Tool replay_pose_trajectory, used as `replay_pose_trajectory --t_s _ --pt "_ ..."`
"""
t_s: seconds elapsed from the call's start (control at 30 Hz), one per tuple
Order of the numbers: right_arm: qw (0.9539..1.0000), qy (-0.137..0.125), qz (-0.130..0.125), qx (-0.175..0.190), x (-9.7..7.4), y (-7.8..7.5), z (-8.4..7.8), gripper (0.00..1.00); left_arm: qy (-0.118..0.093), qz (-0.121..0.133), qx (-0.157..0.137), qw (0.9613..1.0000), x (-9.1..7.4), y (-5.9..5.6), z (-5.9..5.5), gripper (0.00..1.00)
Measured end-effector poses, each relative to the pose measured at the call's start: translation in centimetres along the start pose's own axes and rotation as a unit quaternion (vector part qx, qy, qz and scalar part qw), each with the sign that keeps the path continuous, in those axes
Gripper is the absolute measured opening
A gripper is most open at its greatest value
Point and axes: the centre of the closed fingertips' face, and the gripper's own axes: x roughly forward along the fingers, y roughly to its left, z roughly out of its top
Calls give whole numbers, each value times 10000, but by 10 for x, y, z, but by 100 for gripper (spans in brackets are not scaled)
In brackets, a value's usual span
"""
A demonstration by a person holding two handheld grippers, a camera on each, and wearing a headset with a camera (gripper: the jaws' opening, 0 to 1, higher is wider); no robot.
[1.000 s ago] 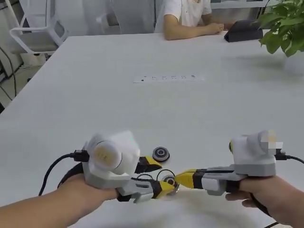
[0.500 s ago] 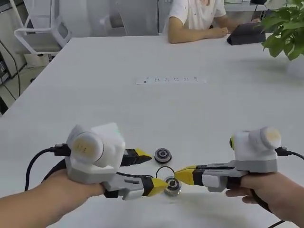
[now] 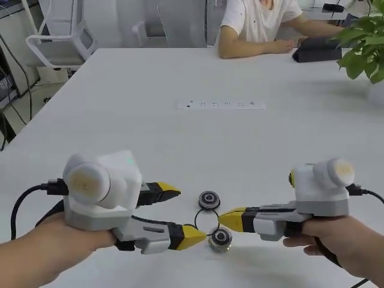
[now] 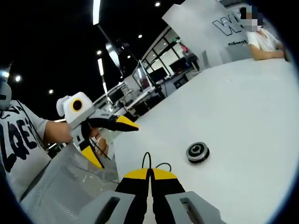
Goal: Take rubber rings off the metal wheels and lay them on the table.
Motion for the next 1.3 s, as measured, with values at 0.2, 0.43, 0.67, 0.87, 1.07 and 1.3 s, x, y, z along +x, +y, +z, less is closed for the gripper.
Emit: replay_pose_trajectory --t_s 0.2,0.43,0.67,0.87,1.07,1.3 --pt "10000 27 32 -35 5 0 4 0 -35 112 -52 9999 -11 7 -3 57" --pt "9999 122 67 -88 14 0 5 0 -44 273 -136 9995 -24 15 -9 62" --pt "9996 236 88 -145 22 0 3 0 -75 368 -236 9990 -34 19 -13 68" --pt "9993 344 78 -151 27 -3 -1 0 -138 420 -295 9986 -41 21 -15 73" --pt "9985 521 37 -161 33 -6 -9 0 -151 455 -326 9983 -46 22 -17 74" --pt "9968 768 -7 -238 43 -7 -17 0 -127 509 -368 9979 -47 25 -22 76"
